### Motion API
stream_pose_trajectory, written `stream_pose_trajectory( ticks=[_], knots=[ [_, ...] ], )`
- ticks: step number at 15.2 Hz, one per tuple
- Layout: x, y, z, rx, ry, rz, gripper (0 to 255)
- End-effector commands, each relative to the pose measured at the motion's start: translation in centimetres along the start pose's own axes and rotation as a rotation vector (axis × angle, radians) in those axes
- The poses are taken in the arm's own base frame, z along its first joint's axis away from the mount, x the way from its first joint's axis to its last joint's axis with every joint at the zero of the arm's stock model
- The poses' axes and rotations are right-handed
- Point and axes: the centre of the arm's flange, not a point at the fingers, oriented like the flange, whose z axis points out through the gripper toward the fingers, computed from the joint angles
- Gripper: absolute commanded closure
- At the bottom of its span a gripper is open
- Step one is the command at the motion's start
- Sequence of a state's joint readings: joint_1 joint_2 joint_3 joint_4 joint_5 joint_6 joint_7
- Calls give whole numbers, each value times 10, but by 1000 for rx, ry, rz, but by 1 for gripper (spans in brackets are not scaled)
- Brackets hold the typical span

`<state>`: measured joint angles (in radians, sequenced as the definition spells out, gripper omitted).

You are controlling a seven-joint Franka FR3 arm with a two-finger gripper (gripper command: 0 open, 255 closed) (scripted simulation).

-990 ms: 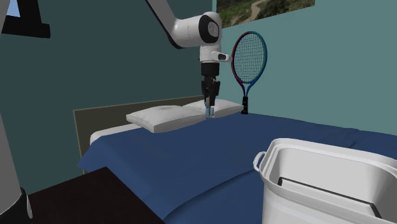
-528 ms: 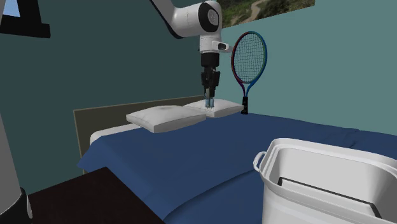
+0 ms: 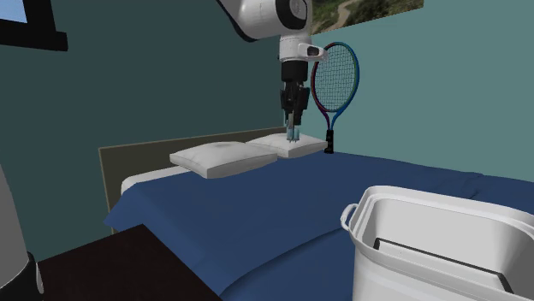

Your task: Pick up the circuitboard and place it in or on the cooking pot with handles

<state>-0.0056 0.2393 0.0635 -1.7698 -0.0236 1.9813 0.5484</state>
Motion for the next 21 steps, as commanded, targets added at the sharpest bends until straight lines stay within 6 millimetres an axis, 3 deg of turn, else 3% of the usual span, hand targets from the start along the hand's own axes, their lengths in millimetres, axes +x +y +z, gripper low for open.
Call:
stream_pose_trajectory(
  ticks=[1, 21],
  knots=[
    [6, 25, -1, 0, 0, -1, 255],
    [70, 281, -10, 0, 0, -1, 255]
  ],
)
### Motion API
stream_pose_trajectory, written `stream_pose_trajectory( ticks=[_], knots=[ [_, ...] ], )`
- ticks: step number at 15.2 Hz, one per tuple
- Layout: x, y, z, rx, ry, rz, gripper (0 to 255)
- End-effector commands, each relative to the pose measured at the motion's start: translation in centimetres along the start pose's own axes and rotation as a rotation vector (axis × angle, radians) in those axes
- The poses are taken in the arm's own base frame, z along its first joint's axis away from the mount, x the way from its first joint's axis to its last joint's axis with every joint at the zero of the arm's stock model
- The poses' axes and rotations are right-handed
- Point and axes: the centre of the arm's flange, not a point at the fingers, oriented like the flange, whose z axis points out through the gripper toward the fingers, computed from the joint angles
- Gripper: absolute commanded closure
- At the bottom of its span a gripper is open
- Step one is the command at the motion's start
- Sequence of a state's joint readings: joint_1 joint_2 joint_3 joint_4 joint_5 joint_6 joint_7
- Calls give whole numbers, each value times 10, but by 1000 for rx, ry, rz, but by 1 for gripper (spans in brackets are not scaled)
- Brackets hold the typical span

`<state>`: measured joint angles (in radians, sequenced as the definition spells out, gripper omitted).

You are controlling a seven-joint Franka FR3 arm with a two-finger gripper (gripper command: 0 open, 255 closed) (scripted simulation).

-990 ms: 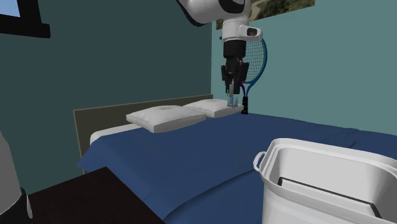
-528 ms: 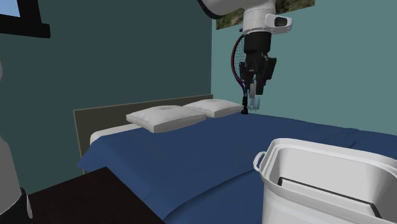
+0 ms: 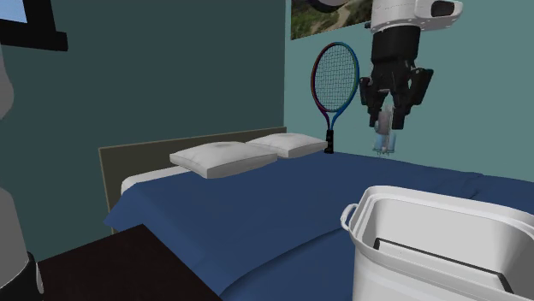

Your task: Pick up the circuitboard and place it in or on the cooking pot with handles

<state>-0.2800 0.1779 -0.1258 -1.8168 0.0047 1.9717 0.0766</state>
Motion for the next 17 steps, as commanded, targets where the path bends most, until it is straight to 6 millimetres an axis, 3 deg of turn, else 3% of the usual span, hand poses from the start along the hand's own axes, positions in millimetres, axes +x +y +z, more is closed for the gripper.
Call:
stream_pose_trajectory(
  ticks=[1, 8, 17],
  knots=[
    [5, 26, 1, 0, 0, -2, 255],
    [28, 119, -3, 0, 0, -2, 255],
    [29, 118, 45, 0, 0, -2, 255]
  ],
)
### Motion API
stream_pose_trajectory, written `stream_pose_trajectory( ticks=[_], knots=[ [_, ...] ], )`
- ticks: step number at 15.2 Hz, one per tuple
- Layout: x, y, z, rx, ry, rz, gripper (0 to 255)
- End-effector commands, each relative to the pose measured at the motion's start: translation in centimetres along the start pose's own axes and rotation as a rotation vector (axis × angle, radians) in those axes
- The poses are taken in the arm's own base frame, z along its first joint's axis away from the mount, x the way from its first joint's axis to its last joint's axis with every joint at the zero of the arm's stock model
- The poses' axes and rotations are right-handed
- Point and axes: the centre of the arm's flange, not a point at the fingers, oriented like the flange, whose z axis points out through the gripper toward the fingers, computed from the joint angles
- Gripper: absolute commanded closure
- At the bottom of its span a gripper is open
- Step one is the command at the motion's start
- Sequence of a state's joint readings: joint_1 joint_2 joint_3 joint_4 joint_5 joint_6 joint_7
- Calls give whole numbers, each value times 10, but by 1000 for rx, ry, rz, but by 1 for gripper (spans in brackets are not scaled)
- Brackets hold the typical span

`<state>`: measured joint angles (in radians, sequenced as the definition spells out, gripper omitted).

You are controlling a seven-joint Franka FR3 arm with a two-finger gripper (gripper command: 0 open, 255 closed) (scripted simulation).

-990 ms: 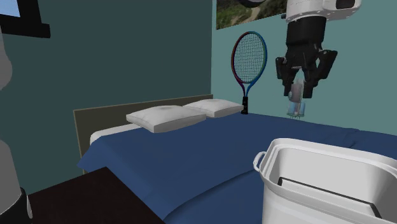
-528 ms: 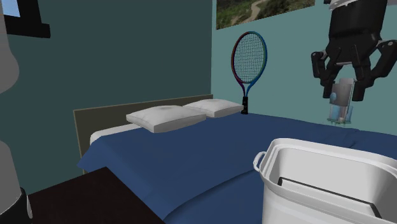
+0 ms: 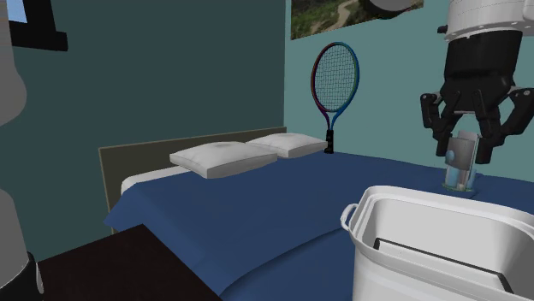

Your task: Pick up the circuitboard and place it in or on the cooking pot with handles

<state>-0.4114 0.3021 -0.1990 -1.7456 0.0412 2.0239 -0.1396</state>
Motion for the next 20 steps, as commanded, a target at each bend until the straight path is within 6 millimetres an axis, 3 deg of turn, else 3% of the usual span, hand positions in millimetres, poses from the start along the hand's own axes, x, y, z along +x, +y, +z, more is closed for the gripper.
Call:
stream_pose_trajectory(
  ticks=[1, 8, 16, 17, 20],
  knots=[
    [0, -1, 11, 0, 1, 0, 255],
    [1, -2, 48, 0, 1, 0, 255],
    [1, -2, 50, 0, 1, 0, 255],
    [1, -2, 50, 0, 1, 0, 0],
    [1, -2, 50, 0, 1, 0, 0]
  ],
)
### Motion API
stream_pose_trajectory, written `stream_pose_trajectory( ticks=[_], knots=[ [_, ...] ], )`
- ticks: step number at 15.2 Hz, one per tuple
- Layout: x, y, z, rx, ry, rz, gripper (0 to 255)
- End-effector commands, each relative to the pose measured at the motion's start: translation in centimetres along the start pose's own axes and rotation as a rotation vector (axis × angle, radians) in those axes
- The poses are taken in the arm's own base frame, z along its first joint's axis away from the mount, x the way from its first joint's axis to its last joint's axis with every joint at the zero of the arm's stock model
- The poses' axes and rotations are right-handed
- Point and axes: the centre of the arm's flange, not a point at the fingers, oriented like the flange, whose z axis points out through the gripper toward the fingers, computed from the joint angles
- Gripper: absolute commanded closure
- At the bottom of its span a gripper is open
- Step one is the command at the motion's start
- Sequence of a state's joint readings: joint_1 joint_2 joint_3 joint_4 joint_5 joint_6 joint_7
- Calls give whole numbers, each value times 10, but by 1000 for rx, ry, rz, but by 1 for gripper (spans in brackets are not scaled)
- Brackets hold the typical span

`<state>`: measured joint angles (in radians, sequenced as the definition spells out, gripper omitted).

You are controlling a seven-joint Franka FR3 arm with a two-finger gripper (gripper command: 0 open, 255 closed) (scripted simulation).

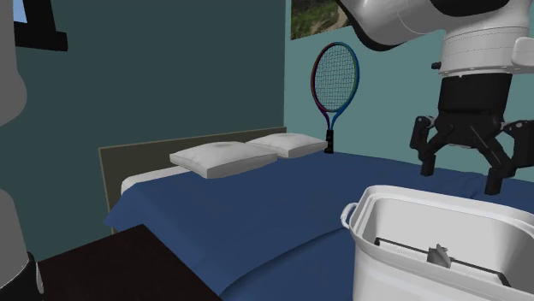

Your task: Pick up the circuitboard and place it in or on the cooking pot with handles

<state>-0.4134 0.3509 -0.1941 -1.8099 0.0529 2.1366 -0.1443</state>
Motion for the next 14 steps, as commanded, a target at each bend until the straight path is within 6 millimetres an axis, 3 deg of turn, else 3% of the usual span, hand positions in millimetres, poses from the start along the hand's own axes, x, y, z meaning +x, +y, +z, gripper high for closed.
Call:
stream_pose_trajectory(
  ticks=[1, 2, 6, 14],
  knots=[
    [0, 0, 0, 0, 0, 0, 0],
    [0, 0, 0, 0, 0, 0, 0],
    [0, 0, -50, 0, 0, 0, 0],
    [0, 0, -50, 0, 0, 0, 0]
  ],
)
